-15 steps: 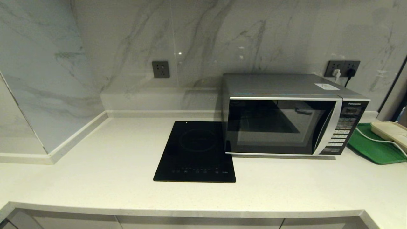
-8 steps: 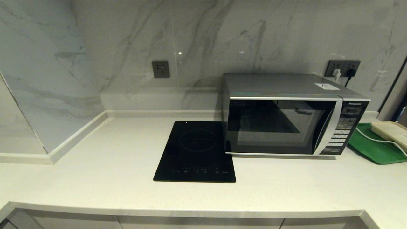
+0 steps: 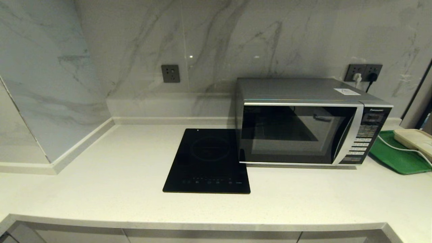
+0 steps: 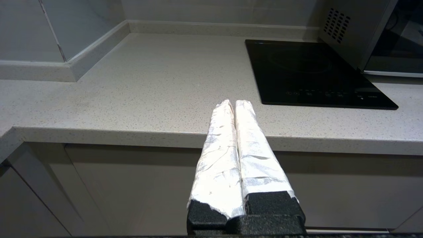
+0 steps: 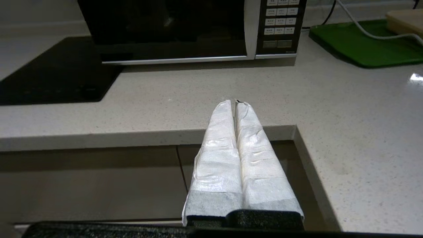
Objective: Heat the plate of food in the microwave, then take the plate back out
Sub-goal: Open the microwave oven
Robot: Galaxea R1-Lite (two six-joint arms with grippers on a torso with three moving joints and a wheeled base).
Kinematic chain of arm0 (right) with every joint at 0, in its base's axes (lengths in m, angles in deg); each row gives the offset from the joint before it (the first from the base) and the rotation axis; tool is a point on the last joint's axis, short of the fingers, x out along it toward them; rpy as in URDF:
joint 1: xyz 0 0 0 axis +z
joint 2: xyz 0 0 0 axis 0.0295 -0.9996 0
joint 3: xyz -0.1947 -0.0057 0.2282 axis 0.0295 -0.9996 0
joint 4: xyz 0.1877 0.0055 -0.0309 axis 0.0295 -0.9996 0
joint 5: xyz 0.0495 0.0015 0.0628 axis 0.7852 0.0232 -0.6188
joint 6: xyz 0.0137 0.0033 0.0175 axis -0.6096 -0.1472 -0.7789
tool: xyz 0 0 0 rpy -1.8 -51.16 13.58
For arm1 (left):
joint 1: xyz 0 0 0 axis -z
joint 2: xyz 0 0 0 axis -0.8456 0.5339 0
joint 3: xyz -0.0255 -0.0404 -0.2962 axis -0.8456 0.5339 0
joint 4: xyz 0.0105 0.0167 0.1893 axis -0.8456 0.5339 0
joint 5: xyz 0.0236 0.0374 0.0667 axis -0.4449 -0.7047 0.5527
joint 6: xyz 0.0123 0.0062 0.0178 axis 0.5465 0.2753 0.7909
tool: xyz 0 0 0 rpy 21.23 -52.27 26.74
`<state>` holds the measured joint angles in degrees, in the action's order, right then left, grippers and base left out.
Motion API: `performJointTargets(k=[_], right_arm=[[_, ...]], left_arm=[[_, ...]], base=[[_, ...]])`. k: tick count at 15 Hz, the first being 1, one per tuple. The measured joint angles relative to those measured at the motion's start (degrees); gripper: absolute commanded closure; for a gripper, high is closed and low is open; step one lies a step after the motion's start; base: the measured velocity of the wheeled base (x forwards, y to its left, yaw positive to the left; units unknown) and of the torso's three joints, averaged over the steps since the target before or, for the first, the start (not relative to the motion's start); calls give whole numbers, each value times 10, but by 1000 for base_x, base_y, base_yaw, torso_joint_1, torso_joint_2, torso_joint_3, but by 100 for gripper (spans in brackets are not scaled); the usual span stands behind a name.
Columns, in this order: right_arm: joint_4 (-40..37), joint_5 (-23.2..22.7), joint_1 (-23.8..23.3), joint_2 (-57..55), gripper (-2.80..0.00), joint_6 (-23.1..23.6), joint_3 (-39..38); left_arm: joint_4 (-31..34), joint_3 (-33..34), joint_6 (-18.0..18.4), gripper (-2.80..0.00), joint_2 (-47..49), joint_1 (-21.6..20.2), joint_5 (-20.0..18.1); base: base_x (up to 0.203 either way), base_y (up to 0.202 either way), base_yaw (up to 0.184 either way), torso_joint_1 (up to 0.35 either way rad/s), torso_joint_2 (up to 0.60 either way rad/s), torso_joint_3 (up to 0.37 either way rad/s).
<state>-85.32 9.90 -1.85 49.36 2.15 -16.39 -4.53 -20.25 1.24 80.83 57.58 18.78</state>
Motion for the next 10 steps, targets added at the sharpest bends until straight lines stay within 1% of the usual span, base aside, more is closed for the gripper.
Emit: performJointTargets(k=[2,3,4,6,7,9,10], right_arm=[[9,6,0,-1,0,-14,8],[0,6,0,-4,0,-17,32],[-19,5,0,-10,0,-23,75],[-77,6,0,-41,0,-33,209],[-107,14,-1,-70,0,-31,283],[-165,62,-8,-158,0,-5,418],[-186,96,-11,-213,0,21,485]], left_arm=[[0,0,0,0,0,0,0],[0,0,0,0,0,0,0],[0,0,0,0,0,0,0],[0,0,0,0,0,0,0],[0,0,0,0,0,0,0],[0,0,0,0,0,0,0],[0,0,0,0,0,0,0]], base=[[0,0,0,0,0,0],[0,0,0,0,0,0],[0,0,0,0,0,0],[0,0,0,0,0,0],[0,0,0,0,0,0],[0,0,0,0,0,0],[0,0,0,0,0,0]])
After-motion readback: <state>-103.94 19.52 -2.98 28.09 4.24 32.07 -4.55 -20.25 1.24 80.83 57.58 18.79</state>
